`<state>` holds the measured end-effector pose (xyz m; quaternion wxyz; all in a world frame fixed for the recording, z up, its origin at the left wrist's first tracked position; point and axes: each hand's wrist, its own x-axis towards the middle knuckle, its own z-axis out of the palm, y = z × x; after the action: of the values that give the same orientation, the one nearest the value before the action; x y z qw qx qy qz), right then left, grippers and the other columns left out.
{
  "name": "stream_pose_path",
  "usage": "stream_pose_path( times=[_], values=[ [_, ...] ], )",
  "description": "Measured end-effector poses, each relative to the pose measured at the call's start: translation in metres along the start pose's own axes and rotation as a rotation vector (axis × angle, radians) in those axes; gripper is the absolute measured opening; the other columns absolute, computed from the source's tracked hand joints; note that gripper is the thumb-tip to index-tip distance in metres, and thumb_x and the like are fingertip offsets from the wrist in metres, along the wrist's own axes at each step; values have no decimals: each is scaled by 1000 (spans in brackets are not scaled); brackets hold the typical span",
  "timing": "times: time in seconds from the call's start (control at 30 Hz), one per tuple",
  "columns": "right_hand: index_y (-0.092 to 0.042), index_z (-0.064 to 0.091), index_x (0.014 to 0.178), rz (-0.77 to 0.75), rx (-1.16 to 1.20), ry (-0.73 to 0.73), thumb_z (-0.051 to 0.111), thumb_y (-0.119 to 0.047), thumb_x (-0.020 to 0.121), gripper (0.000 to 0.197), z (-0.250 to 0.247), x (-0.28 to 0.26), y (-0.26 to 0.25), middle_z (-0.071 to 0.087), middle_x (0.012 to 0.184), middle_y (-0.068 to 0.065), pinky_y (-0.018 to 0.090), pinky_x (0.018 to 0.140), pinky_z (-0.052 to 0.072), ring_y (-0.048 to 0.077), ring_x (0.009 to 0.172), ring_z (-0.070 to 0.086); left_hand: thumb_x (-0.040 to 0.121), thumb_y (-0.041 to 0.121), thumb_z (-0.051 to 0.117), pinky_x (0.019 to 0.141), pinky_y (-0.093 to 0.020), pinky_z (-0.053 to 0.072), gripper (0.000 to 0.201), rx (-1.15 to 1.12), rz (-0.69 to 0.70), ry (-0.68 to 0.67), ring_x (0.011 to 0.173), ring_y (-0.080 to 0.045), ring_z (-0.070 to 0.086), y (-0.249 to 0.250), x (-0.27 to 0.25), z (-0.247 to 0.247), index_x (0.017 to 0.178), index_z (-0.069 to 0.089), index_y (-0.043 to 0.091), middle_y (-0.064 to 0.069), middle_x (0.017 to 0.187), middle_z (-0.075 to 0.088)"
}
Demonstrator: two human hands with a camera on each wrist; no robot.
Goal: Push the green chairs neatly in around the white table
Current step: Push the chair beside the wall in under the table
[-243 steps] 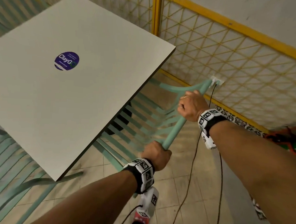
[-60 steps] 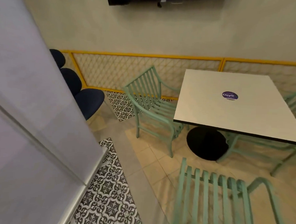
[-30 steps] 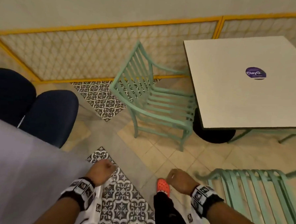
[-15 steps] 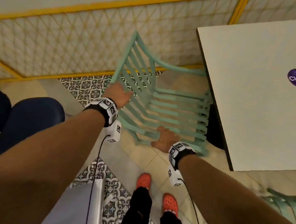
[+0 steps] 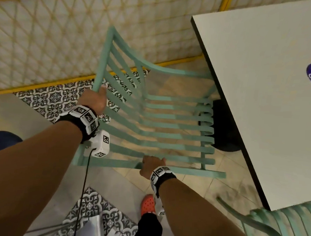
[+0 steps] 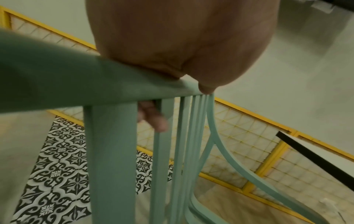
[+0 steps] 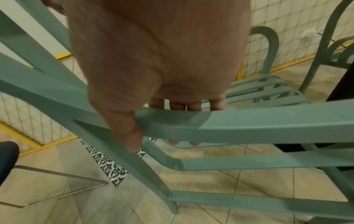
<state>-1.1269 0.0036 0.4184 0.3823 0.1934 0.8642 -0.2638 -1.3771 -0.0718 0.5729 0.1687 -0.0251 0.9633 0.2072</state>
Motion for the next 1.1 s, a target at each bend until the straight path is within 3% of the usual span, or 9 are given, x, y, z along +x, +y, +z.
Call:
stream_pose_path(
  times=[0.1, 0.23, 0.33, 0.5, 0.63, 0.8, 0.9, 0.97, 1.1],
  values=[
    [-13, 57, 121, -21, -67, 58, 60, -36, 87, 41, 8, 11, 2, 65, 121, 10, 45, 96, 46, 34, 110, 62, 97, 63, 29, 70, -36, 41, 77, 37, 88, 58, 85, -38, 59, -5, 6, 1, 112, 58, -7, -23, 98, 61],
    [-12, 61, 111, -77, -148, 81, 58, -33, 87, 32, 13, 8, 13, 67, 111, 10, 37, 83, 48, 34, 103, 65, 100, 56, 31, 79, -42, 43, 73, 50, 100, 98, 106, -46, 59, -8, -7, 5, 119, 55, -10, -33, 118, 59],
    [-11, 60, 113, -86, -201, 83, 59, -34, 87, 35, 9, -4, 37, 67, 113, 11, 39, 85, 49, 34, 104, 65, 100, 56, 32, 77, -40, 42, 71, -21, 22, 93, 104, -44, 60, -2, -27, 16, 116, 58, -8, -30, 116, 61],
    [-12, 62, 113, -58, -260, 75, 60, -30, 85, 34, -12, -24, 95, 68, 115, 11, 39, 91, 51, 32, 107, 65, 100, 55, 33, 64, -32, 38, 63, -130, -57, 58, 75, -27, 49, 22, -69, 43, 114, 57, -2, -17, 99, 58],
    [-17, 63, 113, -6, -298, 71, 60, -30, 85, 31, -32, -36, 145, 69, 113, 6, 38, 96, 46, 29, 108, 65, 99, 57, 34, 74, -35, 44, 65, -193, -86, 83, 89, -35, 59, 50, -97, 71, 113, 58, -2, -18, 103, 63],
    [-18, 61, 117, 72, -262, 31, 60, -27, 87, 32, -50, -53, 178, 66, 118, 5, 40, 104, 39, 29, 111, 61, 99, 56, 35, 73, -34, 44, 61, -239, -82, 47, 91, -36, 62, 77, -116, 92, 112, 58, 0, -21, 107, 65],
    [-19, 58, 109, 115, -165, -74, 63, -23, 85, 25, -64, -61, 176, 64, 107, 3, 46, 111, 30, 30, 110, 60, 97, 60, 32, 80, -40, 55, 66, -181, -80, -38, 88, -36, 66, 81, -110, 91, 111, 58, 1, -21, 104, 67],
    [-19, 57, 95, 124, -54, -123, 66, -22, 80, 18, -77, -62, 162, 59, 92, 1, 44, 103, 38, 32, 101, 60, 99, 56, 33, 79, -36, 52, 66, -41, -40, -135, 88, -34, 65, 83, -103, 79, 113, 60, -2, -22, 107, 66],
    [0, 68, 106, 21, 313, -5, 56, -17, 90, 26, -137, -89, 91, 66, 113, 18, 36, 90, 53, 34, 108, 63, 102, 51, 31, 76, -36, 50, 58, 82, 109, -261, 86, -32, 61, 100, -79, 48, 104, 60, 1, -18, 96, 61]
  ],
)
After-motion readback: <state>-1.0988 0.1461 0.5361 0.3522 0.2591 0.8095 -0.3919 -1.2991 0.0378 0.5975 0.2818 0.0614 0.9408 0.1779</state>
